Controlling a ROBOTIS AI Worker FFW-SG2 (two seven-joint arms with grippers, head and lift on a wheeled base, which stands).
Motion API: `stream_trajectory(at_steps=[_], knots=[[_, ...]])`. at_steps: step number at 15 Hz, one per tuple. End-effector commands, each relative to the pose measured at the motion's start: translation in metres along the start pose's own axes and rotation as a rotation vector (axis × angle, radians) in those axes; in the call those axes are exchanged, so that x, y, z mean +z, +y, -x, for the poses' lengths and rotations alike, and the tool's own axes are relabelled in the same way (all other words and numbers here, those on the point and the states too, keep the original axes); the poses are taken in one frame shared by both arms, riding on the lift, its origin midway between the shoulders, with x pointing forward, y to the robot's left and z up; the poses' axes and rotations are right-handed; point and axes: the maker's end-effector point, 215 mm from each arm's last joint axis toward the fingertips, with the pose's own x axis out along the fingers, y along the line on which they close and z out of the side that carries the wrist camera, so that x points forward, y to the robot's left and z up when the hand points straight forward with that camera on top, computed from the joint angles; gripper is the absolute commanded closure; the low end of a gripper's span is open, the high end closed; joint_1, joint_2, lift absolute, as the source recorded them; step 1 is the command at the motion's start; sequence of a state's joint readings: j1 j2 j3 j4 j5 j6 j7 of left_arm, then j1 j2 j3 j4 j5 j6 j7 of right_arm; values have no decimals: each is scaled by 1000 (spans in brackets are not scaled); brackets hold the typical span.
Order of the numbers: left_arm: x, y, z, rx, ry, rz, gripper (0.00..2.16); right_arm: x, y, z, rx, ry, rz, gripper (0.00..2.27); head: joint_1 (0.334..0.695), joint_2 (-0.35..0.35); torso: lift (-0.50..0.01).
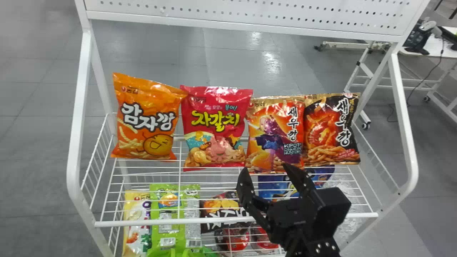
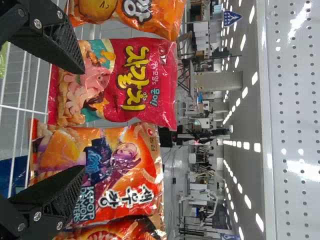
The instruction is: Hold basket handle with left hand then pick Jagalchi snack with right hand and place into basket
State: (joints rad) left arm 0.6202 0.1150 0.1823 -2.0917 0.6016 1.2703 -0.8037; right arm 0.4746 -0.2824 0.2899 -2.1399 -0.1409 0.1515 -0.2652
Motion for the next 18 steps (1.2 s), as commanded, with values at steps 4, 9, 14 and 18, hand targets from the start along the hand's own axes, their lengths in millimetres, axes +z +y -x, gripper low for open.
stream_trajectory(at_steps=[4, 9, 14, 18], knots=[[-8, 0, 1, 2, 10, 13, 1959, -13, 18, -54, 14, 0, 6, 147, 695, -100, -10], [-11, -1, -4, 2, 19, 11, 1959, -10, 25, -90, 22, -6, 6, 151, 695, -69, -10], [-12, 1, -6, 10, 23, 10, 1959, -1, 43, -112, 39, -16, 3, 151, 695, -49, -10], [-12, 4, -7, 4, 21, 19, 1959, 0, 56, -131, 53, -13, 22, 154, 695, -25, -10]])
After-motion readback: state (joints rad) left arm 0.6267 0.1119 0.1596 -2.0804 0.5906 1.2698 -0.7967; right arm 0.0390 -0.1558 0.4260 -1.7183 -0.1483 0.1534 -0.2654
